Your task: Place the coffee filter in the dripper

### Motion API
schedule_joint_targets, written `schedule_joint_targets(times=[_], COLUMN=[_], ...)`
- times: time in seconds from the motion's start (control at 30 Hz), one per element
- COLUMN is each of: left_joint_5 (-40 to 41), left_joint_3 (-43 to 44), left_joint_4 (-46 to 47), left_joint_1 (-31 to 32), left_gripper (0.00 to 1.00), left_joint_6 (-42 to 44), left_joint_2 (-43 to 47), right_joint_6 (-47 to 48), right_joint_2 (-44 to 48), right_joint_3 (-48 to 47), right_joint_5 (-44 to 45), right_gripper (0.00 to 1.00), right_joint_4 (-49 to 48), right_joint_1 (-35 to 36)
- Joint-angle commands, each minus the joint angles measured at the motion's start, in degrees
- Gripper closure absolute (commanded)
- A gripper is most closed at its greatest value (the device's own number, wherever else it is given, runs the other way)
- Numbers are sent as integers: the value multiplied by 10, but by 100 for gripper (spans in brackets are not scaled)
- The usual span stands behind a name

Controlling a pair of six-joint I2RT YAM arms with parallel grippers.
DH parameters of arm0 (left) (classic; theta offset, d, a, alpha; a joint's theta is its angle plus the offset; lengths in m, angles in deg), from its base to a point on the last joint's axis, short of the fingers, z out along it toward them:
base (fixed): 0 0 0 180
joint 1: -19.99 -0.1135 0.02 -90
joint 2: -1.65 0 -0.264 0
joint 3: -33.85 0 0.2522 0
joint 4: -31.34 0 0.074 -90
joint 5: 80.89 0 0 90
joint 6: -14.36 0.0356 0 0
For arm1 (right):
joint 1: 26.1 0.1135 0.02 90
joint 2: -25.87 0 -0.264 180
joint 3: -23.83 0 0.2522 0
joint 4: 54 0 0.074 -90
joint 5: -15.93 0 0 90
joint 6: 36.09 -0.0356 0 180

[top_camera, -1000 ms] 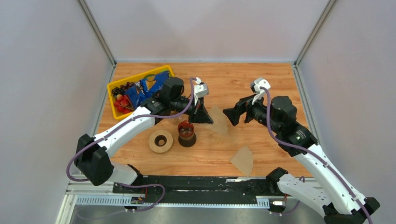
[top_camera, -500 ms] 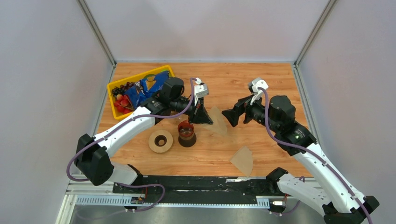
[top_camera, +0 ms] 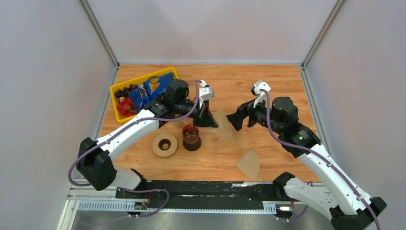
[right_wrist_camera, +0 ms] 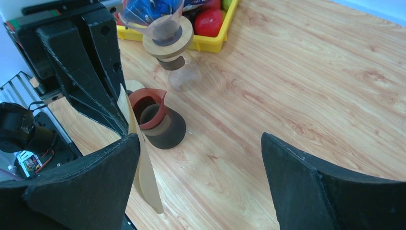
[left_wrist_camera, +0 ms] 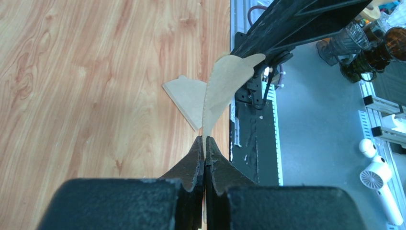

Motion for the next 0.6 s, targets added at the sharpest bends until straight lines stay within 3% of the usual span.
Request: schedule_joint_targets(times=[0.0,0.23,0.4,0.57], left_joint_5=[-18,-36,-56,-85], left_joint_3=[9,1,-1,-2], left_joint_4=[5,8,9,13], left_joint_1=[3,3,3,3], left_gripper=[100,100,100,100], left_joint_6=[16,29,45,61], left_joint_2=[9,20,22,30], right_joint_6=[9,13,36,41], right_joint_2=[-6,1,2,-6], right_joint_3=[7,12,25,28], right_joint_5=[-13,-9,-103,-148], right_gripper=[0,1,4,15], right_joint_4=[-3,1,6,8], right_joint_1=[0,0,0,-1])
